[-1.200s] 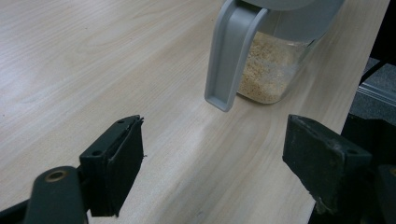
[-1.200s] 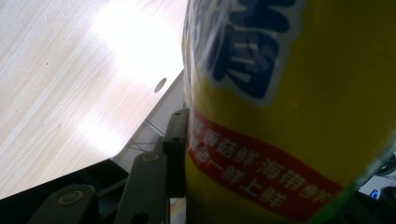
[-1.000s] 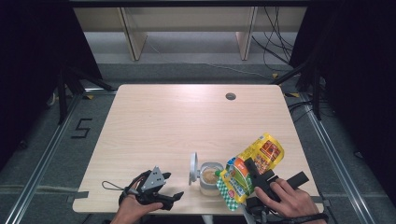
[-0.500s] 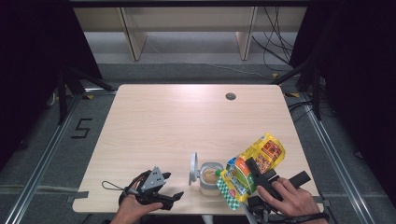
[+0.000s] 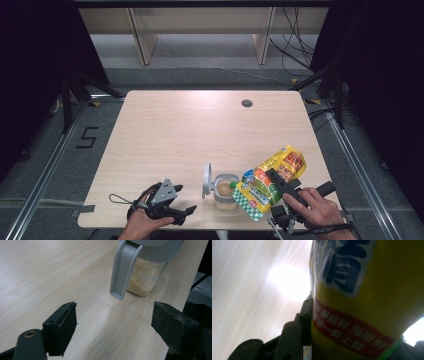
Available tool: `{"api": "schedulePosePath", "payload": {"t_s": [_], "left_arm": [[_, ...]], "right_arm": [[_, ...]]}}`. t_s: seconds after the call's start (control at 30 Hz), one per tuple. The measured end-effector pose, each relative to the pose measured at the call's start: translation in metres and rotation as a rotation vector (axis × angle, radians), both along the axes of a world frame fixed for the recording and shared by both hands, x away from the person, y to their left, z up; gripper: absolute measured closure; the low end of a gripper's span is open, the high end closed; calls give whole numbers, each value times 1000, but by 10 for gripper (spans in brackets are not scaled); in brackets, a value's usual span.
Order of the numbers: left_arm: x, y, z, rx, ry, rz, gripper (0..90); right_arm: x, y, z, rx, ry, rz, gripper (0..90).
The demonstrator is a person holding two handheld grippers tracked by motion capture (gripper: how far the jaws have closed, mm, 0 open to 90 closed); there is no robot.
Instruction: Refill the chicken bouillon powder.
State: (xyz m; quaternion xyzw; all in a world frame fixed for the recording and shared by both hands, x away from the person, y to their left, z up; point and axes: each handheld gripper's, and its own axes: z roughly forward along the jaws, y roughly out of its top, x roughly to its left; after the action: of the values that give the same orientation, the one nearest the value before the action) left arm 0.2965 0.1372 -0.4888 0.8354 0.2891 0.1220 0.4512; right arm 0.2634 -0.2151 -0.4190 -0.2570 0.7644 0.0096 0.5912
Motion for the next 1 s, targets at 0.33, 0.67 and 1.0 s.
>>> {"api": "schedulePosePath", "payload": {"t_s": [0.33, 0.67, 1.0], "left_arm": [[0, 0, 0, 1, -1, -1, 196], [-1, -1, 0, -5, 2, 6, 196], [-1, -1, 0, -9, 8, 5, 196]], "right_arm": [[8, -15, -5, 154, 148, -6, 653], [13, -28, -9, 271, 225, 3, 660], [19, -40, -17, 480, 369, -9, 677]]}}
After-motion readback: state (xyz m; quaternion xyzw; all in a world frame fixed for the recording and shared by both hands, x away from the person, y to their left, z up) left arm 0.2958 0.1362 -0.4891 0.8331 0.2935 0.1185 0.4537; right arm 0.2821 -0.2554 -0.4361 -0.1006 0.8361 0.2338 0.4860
